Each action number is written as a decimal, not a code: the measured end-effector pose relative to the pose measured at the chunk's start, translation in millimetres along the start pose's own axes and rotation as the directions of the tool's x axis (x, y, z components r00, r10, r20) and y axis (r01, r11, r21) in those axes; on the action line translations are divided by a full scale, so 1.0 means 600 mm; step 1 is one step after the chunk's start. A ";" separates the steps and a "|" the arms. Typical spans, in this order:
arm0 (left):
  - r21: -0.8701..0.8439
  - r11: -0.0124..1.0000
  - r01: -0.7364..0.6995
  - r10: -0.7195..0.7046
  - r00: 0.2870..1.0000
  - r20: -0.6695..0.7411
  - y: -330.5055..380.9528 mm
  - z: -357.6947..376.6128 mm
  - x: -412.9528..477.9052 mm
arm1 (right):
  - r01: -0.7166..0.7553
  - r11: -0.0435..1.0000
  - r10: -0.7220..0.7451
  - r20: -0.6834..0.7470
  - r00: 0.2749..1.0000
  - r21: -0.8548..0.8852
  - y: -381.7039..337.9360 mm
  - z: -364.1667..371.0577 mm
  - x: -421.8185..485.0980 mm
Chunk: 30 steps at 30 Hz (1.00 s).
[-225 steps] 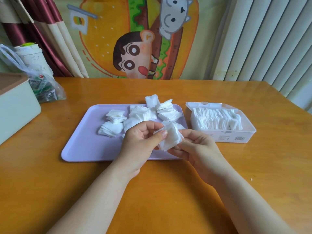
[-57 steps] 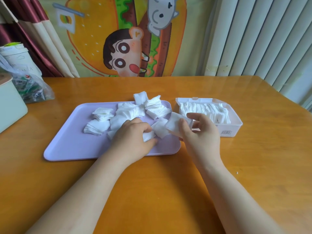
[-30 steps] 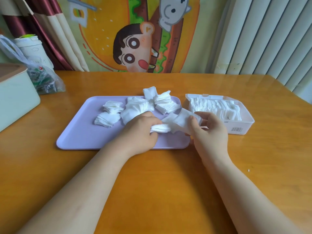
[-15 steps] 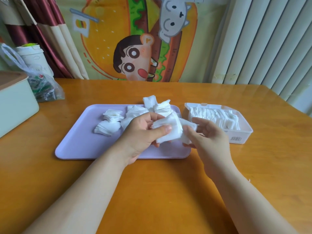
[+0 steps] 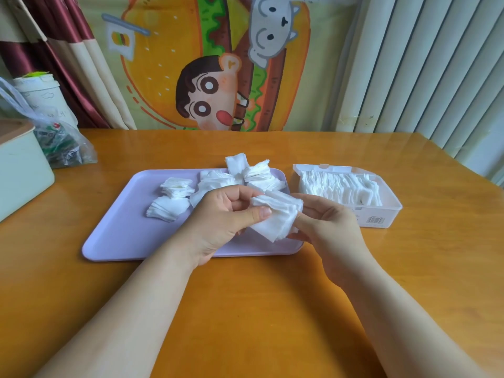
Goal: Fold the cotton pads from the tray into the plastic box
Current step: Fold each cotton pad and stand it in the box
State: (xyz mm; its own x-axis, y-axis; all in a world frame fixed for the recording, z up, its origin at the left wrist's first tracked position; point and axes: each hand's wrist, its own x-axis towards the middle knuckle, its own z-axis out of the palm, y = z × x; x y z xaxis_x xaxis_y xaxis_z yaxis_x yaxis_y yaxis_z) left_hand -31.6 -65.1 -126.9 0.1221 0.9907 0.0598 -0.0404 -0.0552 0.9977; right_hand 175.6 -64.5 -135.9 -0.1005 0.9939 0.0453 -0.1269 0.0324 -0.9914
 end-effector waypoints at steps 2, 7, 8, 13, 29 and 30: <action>0.032 0.999 -0.019 0.020 0.999 -0.027 -0.005 0.002 0.001 | -0.012 1.000 0.012 0.017 1.000 0.003 -0.001 0.004 -0.001; 0.111 0.992 -0.059 0.069 0.993 -0.097 -0.010 0.003 0.005 | -0.016 1.000 0.015 0.034 0.999 0.011 0.000 0.005 -0.001; 0.118 0.991 -0.064 0.077 0.991 -0.113 -0.010 0.004 0.005 | -0.011 1.000 0.010 0.045 0.999 0.017 -0.001 0.005 -0.001; 0.145 0.986 -0.081 0.108 0.975 -0.194 -0.007 0.011 0.002 | 0.009 0.999 -0.015 0.132 0.991 0.046 -0.002 0.007 -0.003; -0.088 0.995 -0.049 0.029 0.977 -0.210 0.008 0.001 0.005 | 0.074 0.997 -0.073 -0.079 0.994 0.012 0.005 0.003 0.002; -0.082 0.996 -0.029 0.014 0.985 -0.174 0.009 0.002 0.003 | 0.082 0.997 -0.082 -0.066 0.994 -0.005 0.006 0.003 0.001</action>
State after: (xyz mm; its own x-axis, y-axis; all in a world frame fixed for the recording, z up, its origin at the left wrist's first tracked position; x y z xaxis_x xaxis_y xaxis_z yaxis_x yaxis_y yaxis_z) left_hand -30.6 -63.7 -121.4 -0.0529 0.9964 0.0669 -0.1254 -0.0731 0.9894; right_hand 173.0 -63.9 -139.3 -0.0245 0.9926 0.1187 -0.1295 0.1146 -0.9849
